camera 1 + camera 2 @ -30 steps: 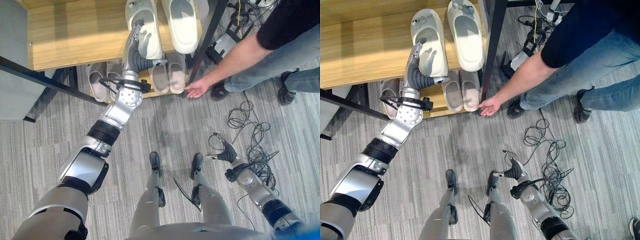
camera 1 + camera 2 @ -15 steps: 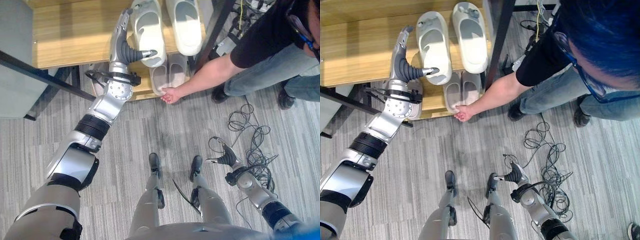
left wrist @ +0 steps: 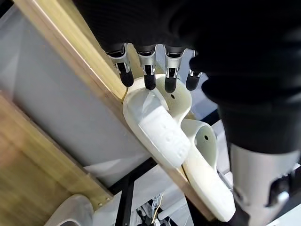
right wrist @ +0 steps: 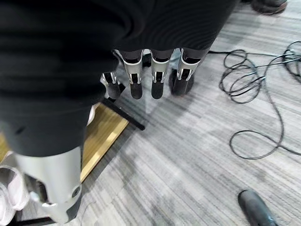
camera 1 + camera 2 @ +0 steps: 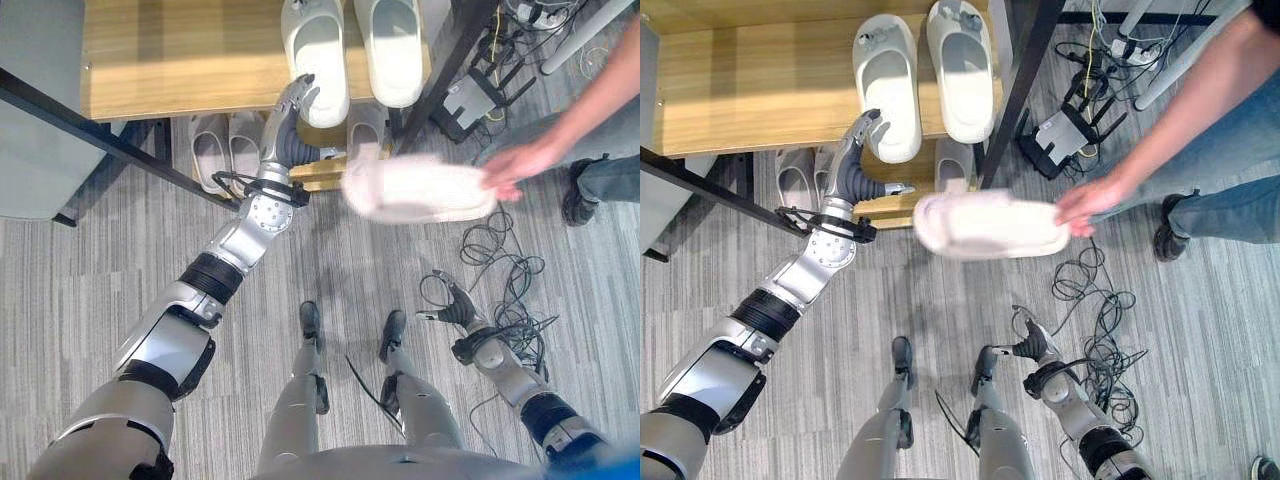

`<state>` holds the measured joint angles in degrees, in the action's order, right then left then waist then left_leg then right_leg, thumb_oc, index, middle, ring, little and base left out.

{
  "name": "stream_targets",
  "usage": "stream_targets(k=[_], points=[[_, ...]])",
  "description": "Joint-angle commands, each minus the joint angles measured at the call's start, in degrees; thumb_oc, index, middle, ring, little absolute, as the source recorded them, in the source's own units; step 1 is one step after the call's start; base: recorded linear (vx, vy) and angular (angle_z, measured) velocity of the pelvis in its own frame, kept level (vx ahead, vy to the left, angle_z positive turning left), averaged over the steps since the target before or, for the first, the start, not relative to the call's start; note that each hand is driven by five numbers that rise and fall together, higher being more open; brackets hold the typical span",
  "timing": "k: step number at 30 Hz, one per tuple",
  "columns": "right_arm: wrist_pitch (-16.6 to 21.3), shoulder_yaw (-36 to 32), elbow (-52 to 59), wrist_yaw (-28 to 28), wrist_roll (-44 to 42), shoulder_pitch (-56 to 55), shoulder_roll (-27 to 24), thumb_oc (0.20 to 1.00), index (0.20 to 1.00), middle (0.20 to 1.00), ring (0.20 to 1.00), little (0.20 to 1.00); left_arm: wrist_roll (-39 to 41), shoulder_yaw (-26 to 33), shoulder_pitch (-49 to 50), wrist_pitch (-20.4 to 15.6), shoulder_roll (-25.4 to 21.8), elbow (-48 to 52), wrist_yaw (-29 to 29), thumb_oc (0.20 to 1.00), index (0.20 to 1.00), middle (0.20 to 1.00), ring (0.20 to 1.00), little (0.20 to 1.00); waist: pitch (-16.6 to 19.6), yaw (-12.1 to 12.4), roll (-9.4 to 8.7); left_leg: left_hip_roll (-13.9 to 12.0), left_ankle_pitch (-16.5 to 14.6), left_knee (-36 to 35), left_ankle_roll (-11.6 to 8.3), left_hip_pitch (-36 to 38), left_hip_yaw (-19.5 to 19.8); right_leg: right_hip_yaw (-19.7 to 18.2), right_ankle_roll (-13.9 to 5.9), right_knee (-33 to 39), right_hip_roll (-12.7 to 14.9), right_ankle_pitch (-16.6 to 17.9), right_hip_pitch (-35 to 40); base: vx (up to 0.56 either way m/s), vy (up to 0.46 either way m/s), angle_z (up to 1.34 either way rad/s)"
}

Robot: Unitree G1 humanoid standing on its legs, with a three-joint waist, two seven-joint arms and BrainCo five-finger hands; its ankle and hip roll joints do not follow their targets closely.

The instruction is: Arrange the slippers neatly on the shoe rack.

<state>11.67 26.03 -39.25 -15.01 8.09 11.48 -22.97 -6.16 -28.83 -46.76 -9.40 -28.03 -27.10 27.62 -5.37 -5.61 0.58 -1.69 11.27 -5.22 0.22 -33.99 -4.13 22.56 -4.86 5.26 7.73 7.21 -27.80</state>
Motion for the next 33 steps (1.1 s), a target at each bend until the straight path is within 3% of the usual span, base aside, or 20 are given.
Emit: stream_targets(k=[1,4,5,6,7,8,10,11,13,14,15,18,27,30,31,32,33], points=[[1.5,-0.6,1.9,-1.3,0.1,2.7,-0.8,1.0,1.0,1.0,1.0,1.0,0.1,1.7,-3.3,-1.4,-0.4,-5.3,-0.5,1.0,1.0,1.0,1.0,1.0,-2.3,-0.1,-0.98,0.9,-6.6,0.2,-2.87,1.3,-1.0,-1.8,-5.79,-0.3,2.2,0.8,-1.4,-0.02,0.028,-0.03],[1.5,0.0,1.4,-1.5,0.0,4.0,-0.7,1.0,1.0,1.0,1.0,1.0,1.6,2.5,-2.7,-1.7,0.3,-6.0,-0.3,1.0,1.0,1.0,1.0,1.0,-2.4,0.2,-0.78,0.8,-6.3,0.2,-2.85,0.9,-1.1,-1.8,-5.67,-0.3,2.1,0.8,-2.0,0.03,0.003,-0.07],[1.3,0.2,1.1,-1.5,-0.1,4.1,-0.6,1.0,1.0,1.0,1.0,1.0,3.6,3.2,-2.2,-2.2,1.1,-5.7,-0.2,1.0,1.0,1.0,1.0,1.0,-2.1,0.3,-0.58,0.4,-7.8,0.2,-3.28,1.4,-0.7,-2.5,-6.05,-0.3,1.6,-0.4,-1.6,0.02,0.004,-0.09],[1.3,0.2,0.9,-1.5,-0.1,4.1,-0.6,1.0,1.0,1.0,1.0,1.0,4.5,3.4,-2.2,-2.6,1.2,-5.3,-0.3,1.0,1.0,1.0,1.0,1.0,-2.2,0.1,-0.72,0.7,-6.3,0.2,-2.82,0.8,-1.2,-1.8,-5.5,-0.3,2.0,0.7,-2.2,0.09,-0.012,-0.07],[1.3,0.4,0.8,-1.5,-0.1,4.0,-0.6,1.0,1.0,1.0,1.0,1.0,5.0,3.5,-2.2,-2.7,1.3,-5.2,-0.4,1.0,1.0,1.0,1.0,1.0,-1.8,0.2,-0.56,0.4,-7.8,0.2,-3.26,1.3,-0.7,-2.4,-6.0,-0.3,1.6,-0.4,-1.8,-0.06,0.013,-0.04],[1.3,0.3,0.7,-1.5,-0.1,3.8,-0.7,1.0,1.0,1.0,1.0,1.0,6.0,3.5,-2.4,-3.1,1.6,-5.1,-0.3,1.0,1.0,1.0,1.0,1.0,-1.9,0.0,-0.74,0.7,-6.3,0.2,-2.82,0.5,-1.2,-1.6,-5.47,-0.3,1.9,0.6,-2.5,0.09,-0.025,-0.03],[1.4,0.3,0.8,-1.5,0.0,3.4,-0.9,1.0,1.0,1.0,1.0,1.0,6.8,3.4,-2.7,-3.4,2.1,-5.1,-0.3,1.0,1.0,1.0,1.0,1.0,-1.4,-0.2,-0.66,0.4,-7.8,0.2,-3.26,1.0,-0.7,-2.2,-6.0,-0.3,1.4,-0.5,-2.2,0.0,0.0,0.0],[1.5,0.2,0.9,-1.5,-0.1,3.1,-0.9,1.0,1.0,1.0,1.0,1.0,7.6,3.3,-2.8,-3.8,2.5,-4.9,-0.3,1.0,1.0,1.0,1.0,1.0,-1.5,-0.5,-0.87,0.8,-6.3,0.2,-2.85,0.3,-1.1,-1.6,-5.47,-0.3,1.8,0.5,-2.8,0.0,0.0,0.0],[1.7,0.1,1.1,-1.5,0.0,2.7,-1.0,1.0,1.0,1.0,1.0,1.0,7.9,3.1,-3.0,-4.0,2.9,-5.0,-0.4,1.0,1.0,1.0,1.0,1.0,-1.1,-0.6,-0.75,0.4,-7.9,0.2,-3.33,0.8,-0.6,-2.2,-5.99,-0.3,1.3,-0.6,-2.4,0.0,0.0,0.0],[1.9,-0.1,1.2,-1.6,-0.1,2.3,-1.0,1.0,1.0,1.0,1.0,1.0,8.0,2.8,-3.3,-4.0,3.4,-5.1,-0.7,1.0,1.0,1.0,1.0,1.0,-1.1,-1.0,-0.99,0.8,-6.5,0.2,-2.83,0.1,-1.0,-1.6,-5.46,-0.3,1.7,0.5,-3.0,0.0,0.0,0.0],[2.0,0.0,1.1,-1.6,0.1,1.9,-1.1,1.0,1.0,1.0,1.0,1.0,8.1,2.6,-3.1,-4.2,3.9,-5.1,-0.7,1.0,1.0,1.0,1.0,1.0,-0.6,-1.0,-0.91,0.4,-8.2,0.2,-3.31,0.7,-0.5,-2.1,-6.05,-0.3,1.4,-0.6,-2.5,0.0,0.0,0.0],[1.9,-0.2,0.9,-1.7,0.1,1.9,-1.0,1.0,1.0,1.0,1.0,1.0,9.6,2.9,-2.6,-4.5,5.2,-5.0,-0.6,1.0,1.0,1.0,1.0,1.0,-0.3,-1.3,-1.01,0.3,-8.2,0.2,-3.34,0.8,-0.6,-2.1,-6.04,-0.3,1.4,-0.6,-2.4,0.03,-0.011,0.0],[2.5,0.8,-0.8,-1.7,-1.0,2.6,-0.6,1.0,1.0,1.0,1.0,1.0,10.9,-0.3,-3.6,-4.7,8.6,-6.6,-1.7,1.0,1.0,1.0,1.0,1.0,0.7,-2.4,-1.52,-0.1,-8.5,0.2,-3.4,1.3,-0.5,-2.2,-6.23,-0.3,1.4,-0.5,-2.1,0.0,0.0,0.0],[2.5,1.0,-0.8,-1.5,-1.2,2.4,-0.7,1.0,1.0,1.0,1.0,1.0,9.4,-0.2,-3.7,-4.0,7.6,-6.6,-1.0,1.0,1.0,1.0,1.0,1.0,0.9,-2.1,-1.42,-0.1,-8.6,0.2,-3.47,1.7,-0.5,-2.1,-6.31,-0.3,1.6,-0.4,-1.6,-0.02,0.01,0.0],[2.6,0.8,-1.0,-1.5,-1.2,2.3,-0.7,1.0,1.0,1.0,1.0,1.0,8.5,-0.1,-3.8,-3.8,7.0,-6.6,-0.8,1.0,1.0,1.0,1.0,1.0,0.7,-2.2,-1.6,0.5,-7.0,0.2,-3.0,1.2,-0.8,-1.6,-5.81,-0.3,2.1,0.7,-2.1,0.0,0.0,0.0],[2.5,0.9,-1.3,-1.3,-1.1,2.0,-0.8,1.0,1.0,1.0,1.0,1.0,6.9,0.1,-3.7,-3.4,5.4,-6.6,-0.7,1.0,1.0,1.0,1.0,1.0,1.3,-1.9,-1.32,0.1,-8.7,0.2,-3.46,2.2,-0.4,-2.2,-6.34,-0.3,1.7,-0.5,-1.1,-0.06,0.037,0.01],[2.4,0.7,-1.4,-1.2,-1.0,1.9,-0.7,1.0,1.0,1.0,1.0,1.0,6.0,0.2,-3.4,-3.3,4.3,-6.0,-0.7,1.0,1.0,1.0,1.0,1.0,1.0,-1.9,-1.49,0.6,-7.2,0.2,-3.01,1.8,-0.8,-1.5,-5.85,-0.3,2.3,0.6,-1.2,0.0,0.0,0.0]])
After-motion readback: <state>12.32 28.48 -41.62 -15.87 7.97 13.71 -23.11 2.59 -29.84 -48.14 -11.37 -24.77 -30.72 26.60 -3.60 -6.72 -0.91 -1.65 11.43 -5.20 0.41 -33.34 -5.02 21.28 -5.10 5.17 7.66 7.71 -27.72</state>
